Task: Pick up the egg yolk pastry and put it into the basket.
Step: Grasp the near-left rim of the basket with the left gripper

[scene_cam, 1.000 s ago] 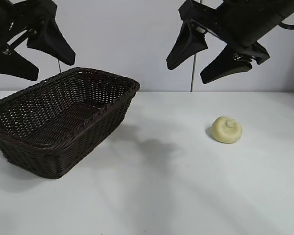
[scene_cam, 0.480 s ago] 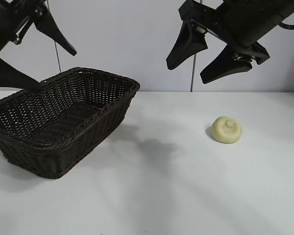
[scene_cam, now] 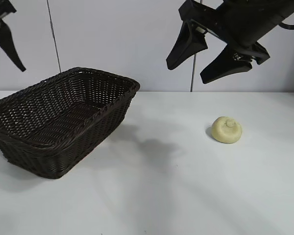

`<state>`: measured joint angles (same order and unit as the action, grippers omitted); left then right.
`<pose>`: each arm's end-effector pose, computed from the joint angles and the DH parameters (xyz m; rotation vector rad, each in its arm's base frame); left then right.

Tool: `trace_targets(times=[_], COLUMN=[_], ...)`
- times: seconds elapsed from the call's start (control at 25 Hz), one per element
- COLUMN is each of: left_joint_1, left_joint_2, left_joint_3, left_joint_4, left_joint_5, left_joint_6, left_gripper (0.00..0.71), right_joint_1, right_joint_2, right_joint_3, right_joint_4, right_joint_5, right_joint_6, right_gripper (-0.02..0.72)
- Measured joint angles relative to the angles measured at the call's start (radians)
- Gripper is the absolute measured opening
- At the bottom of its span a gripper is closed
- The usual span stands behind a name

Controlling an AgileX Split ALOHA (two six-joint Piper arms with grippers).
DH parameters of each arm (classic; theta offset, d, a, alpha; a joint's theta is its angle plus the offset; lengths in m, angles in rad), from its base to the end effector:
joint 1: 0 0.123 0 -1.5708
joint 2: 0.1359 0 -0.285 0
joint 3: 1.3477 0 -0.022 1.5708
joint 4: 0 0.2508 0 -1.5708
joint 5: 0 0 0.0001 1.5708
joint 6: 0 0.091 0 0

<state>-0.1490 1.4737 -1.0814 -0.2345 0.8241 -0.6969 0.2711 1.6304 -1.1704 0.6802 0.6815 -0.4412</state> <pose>0.2906 -0.0593 0.2729 -0.9121 2.6245 -0.5196 0.3241 0.1276 0.2644 -0.3607 2.4963 0.6706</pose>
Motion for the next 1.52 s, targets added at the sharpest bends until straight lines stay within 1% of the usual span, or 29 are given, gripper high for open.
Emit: trace_targets(times=[0.08,0.2,0.28,0.4,0.48,0.56,0.8,1.08,1.28,1.52], left_joint_1=[0.002,0.001,-0.012,-0.054,-0.082,-0.094,-0.094,-0.094,-0.094,-0.069], left_joint_2=[0.0,0.001,0.009,0.044,0.082,0.119,0.205,0.233,0.25,0.243], left_joint_3=[-0.03,-0.041,-0.042,-0.043,-0.043,-0.043,-0.043,-0.048,-0.048,-0.049], left_joint_4=[0.056,0.081,0.089,0.089,0.089,0.086,0.091,0.094,0.099,0.081], left_joint_5=[0.067,0.119,0.123,0.112,0.087,0.065,0.033,-0.019,-0.013,-0.003], left_joint_6=[-0.058,-0.122,-0.167,-0.21,-0.228,-0.237,-0.262,-0.273,-0.277,-0.259], left_gripper=[0.542,0.542,0.542,0.542,0.542,0.542,0.542,0.542,0.542,0.541], right_joint_1=[0.0,0.0,0.0,0.0,0.0,0.0,0.0,0.0,0.0,0.0], right_joint_2=[0.0,0.0,0.0,0.0,0.0,0.0,0.0,0.0,0.0,0.0], right_joint_3=[0.0,0.0,0.0,0.0,0.0,0.0,0.0,0.0,0.0,0.0], right_joint_4=[0.0,0.0,0.0,0.0,0.0,0.0,-0.003,-0.033,-0.037,-0.044], right_joint_5=[0.0,0.0,0.0,0.0,0.0,0.0,-0.001,-0.001,-0.001,0.0], right_joint_6=[0.0,0.0,0.0,0.0,0.0,0.0,0.0,0.0,0.0,0.0], right_gripper=[0.546,0.546,0.546,0.546,0.546,0.546,0.546,0.546,0.546,0.546])
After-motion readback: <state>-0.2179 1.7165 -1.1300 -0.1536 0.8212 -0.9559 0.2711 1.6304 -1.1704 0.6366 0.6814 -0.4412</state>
